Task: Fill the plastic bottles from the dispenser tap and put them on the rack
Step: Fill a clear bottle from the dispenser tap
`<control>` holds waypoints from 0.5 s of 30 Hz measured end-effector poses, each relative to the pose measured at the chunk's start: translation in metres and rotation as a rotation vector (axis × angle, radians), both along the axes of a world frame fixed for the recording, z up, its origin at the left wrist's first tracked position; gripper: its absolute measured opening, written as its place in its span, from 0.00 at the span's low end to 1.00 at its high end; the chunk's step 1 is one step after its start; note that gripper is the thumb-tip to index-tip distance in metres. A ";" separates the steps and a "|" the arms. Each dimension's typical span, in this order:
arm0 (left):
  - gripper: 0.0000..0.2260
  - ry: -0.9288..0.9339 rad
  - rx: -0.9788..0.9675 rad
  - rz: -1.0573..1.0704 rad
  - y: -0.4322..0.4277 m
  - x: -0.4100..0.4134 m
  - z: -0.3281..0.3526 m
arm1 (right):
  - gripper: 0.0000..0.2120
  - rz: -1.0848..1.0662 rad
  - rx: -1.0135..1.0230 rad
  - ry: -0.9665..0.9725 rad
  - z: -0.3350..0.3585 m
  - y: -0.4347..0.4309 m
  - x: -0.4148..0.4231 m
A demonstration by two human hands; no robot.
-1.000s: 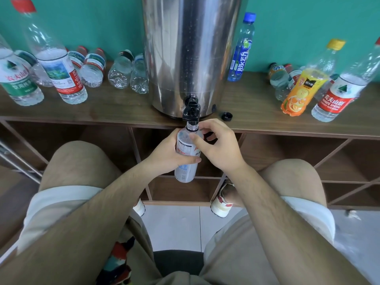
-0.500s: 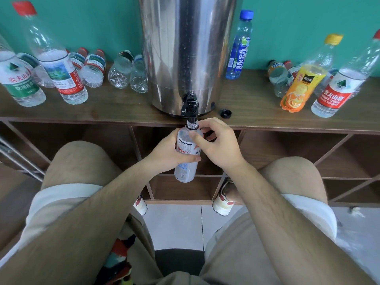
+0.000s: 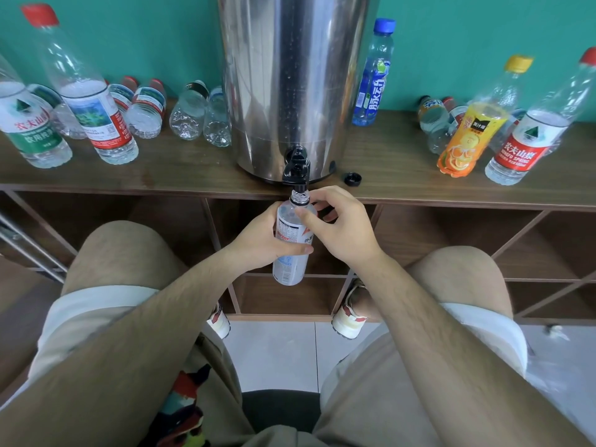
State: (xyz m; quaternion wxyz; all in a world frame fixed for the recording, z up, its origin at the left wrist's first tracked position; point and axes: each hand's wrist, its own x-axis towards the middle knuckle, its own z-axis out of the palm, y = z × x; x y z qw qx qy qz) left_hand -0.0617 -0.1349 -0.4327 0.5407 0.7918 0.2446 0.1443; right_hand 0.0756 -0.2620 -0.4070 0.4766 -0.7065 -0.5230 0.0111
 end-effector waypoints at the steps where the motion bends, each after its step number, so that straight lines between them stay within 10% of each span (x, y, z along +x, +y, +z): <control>1: 0.38 0.000 -0.003 0.000 0.000 0.000 0.000 | 0.12 0.000 -0.002 0.000 0.000 0.000 0.000; 15: 0.39 0.010 -0.002 -0.020 0.001 -0.003 0.002 | 0.10 0.015 0.013 -0.006 0.000 0.002 0.001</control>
